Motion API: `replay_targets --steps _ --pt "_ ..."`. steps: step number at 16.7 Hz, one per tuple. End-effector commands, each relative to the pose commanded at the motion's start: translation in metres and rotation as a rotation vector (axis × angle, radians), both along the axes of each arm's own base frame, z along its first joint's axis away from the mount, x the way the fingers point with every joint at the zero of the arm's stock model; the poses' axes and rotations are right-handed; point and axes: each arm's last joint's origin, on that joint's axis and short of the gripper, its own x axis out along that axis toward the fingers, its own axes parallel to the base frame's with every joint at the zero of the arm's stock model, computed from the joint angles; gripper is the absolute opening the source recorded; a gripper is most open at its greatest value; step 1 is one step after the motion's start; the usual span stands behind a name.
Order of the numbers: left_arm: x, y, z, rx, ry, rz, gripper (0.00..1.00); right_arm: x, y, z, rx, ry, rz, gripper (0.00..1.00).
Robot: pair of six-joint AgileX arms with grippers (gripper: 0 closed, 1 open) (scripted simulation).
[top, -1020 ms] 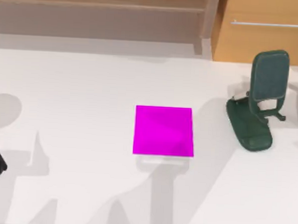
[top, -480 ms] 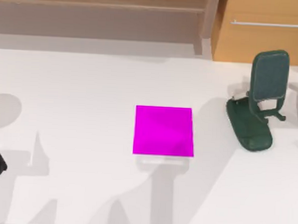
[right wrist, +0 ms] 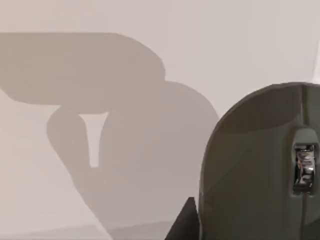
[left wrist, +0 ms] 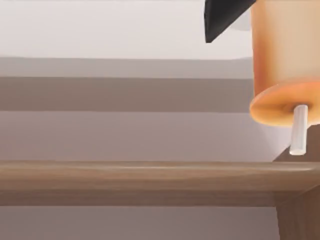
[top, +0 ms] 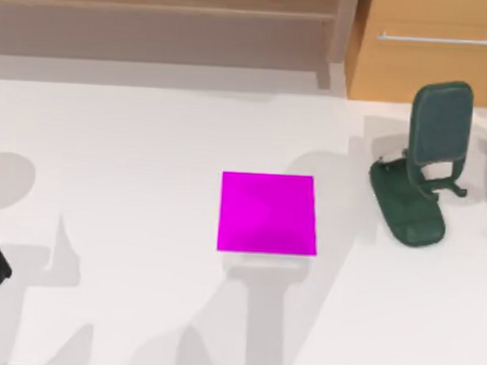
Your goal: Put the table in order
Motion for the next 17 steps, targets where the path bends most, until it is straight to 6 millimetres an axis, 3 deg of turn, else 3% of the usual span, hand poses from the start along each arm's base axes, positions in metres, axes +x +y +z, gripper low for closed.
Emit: replay_targets --steps 5,12,14,17 --pt "0.000 0.000 0.000 0.000 0.000 0.000 1.00 -0.004 0.001 0.048 0.000 -0.003 0.001 0.00" --pt "0.000 0.000 0.000 0.000 0.000 0.000 1.00 -0.003 0.005 0.055 -0.002 -0.027 -0.002 0.00" --pt "0.000 0.000 0.000 0.000 0.000 0.000 1.00 0.000 0.024 0.078 -0.003 -0.131 -0.010 0.00" --pt "0.000 0.000 0.000 0.000 0.000 0.000 1.00 0.004 0.084 0.119 0.039 -0.326 0.004 0.00"
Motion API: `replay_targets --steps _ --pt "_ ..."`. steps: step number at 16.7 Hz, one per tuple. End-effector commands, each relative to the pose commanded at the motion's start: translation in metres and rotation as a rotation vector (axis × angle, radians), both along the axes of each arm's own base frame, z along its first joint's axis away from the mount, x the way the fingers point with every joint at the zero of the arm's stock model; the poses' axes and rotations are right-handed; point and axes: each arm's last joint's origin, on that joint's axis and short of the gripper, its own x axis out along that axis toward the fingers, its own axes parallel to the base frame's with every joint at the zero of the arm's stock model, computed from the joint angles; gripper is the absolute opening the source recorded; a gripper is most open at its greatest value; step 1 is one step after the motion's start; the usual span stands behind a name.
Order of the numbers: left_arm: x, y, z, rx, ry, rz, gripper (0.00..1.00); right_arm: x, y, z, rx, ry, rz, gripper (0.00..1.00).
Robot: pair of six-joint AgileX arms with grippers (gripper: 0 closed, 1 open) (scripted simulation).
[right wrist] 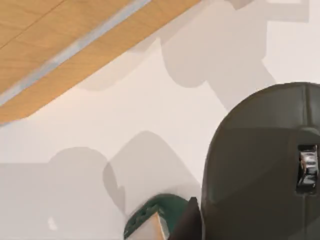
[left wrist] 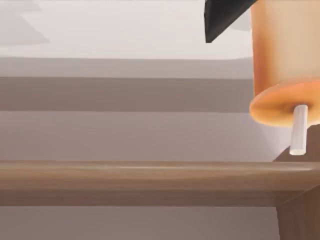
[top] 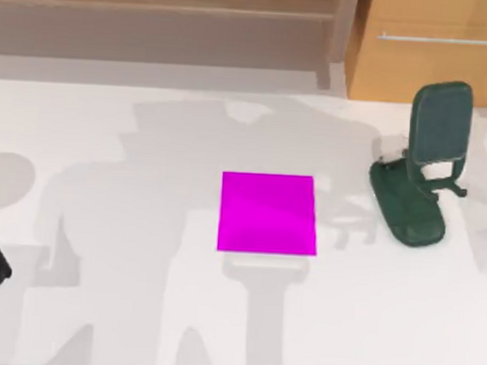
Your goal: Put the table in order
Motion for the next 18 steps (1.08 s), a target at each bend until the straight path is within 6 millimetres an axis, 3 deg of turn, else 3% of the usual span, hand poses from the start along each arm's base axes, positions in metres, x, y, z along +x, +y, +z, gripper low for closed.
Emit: replay_targets --steps 2,4,7,9,11,14,18 --pt "0.000 0.000 0.000 0.000 0.000 0.000 1.00 -0.003 0.058 0.018 0.048 -0.095 0.062 0.00" --pt "0.000 0.000 0.000 0.000 0.000 0.000 1.00 -0.011 0.120 0.021 0.091 -0.133 0.150 0.00" --pt "0.000 0.000 0.000 0.000 0.000 0.000 1.00 -0.030 0.207 -0.007 0.099 -0.077 0.310 0.00" --pt "0.000 0.000 0.000 0.000 0.000 0.000 1.00 -0.043 0.246 -0.040 0.055 0.010 0.405 0.00" --pt "0.000 0.000 0.000 0.000 0.000 0.000 1.00 -0.053 0.267 -0.076 -0.012 0.112 0.485 0.00" --pt "0.000 0.000 0.000 0.000 0.000 0.000 1.00 -0.057 0.272 -0.126 -0.106 0.261 0.554 0.00" --pt "0.000 0.000 0.000 0.000 0.000 0.000 1.00 -0.057 0.270 -0.137 -0.128 0.301 0.566 0.00"
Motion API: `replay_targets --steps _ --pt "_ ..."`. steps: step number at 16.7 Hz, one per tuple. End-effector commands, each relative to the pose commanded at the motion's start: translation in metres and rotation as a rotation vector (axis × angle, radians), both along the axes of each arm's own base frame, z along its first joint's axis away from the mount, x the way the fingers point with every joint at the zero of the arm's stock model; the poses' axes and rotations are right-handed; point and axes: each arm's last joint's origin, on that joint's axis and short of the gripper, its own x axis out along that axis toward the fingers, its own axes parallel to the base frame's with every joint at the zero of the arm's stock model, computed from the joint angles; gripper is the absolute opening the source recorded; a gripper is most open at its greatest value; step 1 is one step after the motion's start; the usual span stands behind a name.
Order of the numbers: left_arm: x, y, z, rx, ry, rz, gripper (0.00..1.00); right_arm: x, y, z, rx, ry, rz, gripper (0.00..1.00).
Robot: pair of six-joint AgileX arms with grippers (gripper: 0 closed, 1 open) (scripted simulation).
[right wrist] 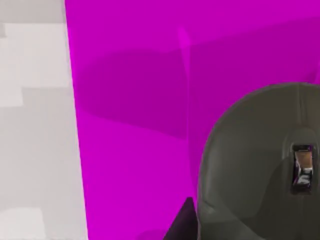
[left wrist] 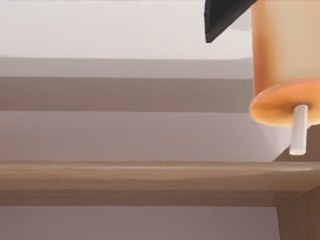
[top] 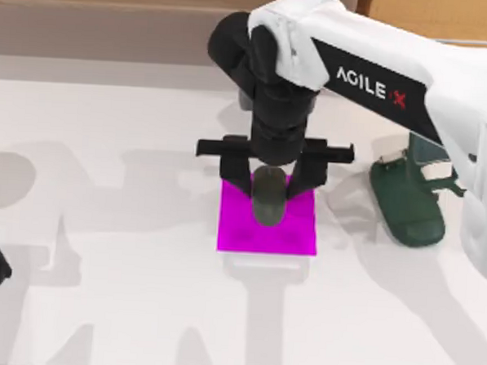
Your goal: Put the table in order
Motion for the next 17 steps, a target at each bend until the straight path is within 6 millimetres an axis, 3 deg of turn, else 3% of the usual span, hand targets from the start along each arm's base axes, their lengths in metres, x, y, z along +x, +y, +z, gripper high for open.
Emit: replay_targets --steps 10,17 --pt "0.0000 0.0000 0.0000 0.000 0.000 0.000 1.00 0.0001 0.0001 -0.0100 0.000 0.000 0.000 0.00" --pt "0.0000 0.0000 0.0000 0.000 0.000 0.000 1.00 0.0001 0.0001 -0.0100 0.000 0.000 0.000 0.53"
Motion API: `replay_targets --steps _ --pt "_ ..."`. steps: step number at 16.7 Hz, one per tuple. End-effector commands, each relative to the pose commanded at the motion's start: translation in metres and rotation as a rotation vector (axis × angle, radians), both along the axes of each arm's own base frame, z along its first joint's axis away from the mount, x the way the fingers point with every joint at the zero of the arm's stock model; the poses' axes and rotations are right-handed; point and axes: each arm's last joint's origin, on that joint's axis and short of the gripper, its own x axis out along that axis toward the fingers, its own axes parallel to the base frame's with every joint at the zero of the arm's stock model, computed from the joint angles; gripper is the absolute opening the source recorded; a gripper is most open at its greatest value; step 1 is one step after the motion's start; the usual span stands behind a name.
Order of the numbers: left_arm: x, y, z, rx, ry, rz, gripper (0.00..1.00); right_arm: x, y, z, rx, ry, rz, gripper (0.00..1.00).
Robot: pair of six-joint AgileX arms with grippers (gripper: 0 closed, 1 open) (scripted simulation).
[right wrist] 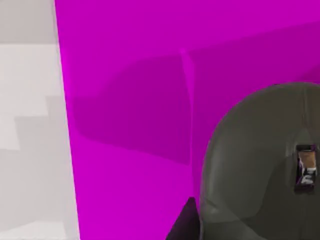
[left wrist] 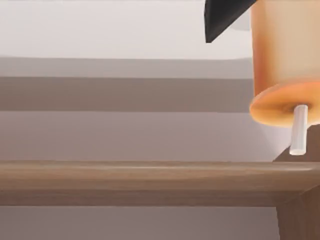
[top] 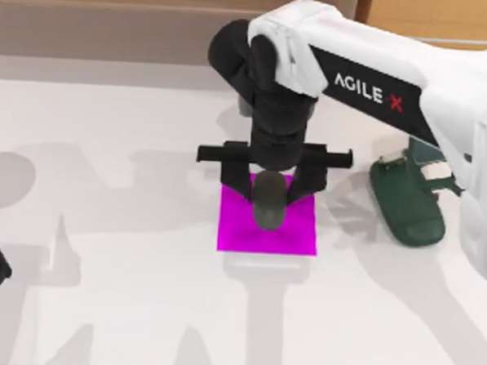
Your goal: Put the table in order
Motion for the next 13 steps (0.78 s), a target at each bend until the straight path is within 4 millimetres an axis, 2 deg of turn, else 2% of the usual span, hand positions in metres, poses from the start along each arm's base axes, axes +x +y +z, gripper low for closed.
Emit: replay_targets --steps 6,13 --pt "0.0000 0.0000 0.0000 0.000 0.000 0.000 1.00 0.0000 0.0000 0.0000 0.000 0.000 0.000 0.98" --pt "0.0000 0.0000 0.0000 0.000 0.000 0.000 1.00 0.0000 0.0000 0.0000 0.000 0.000 0.000 1.00"
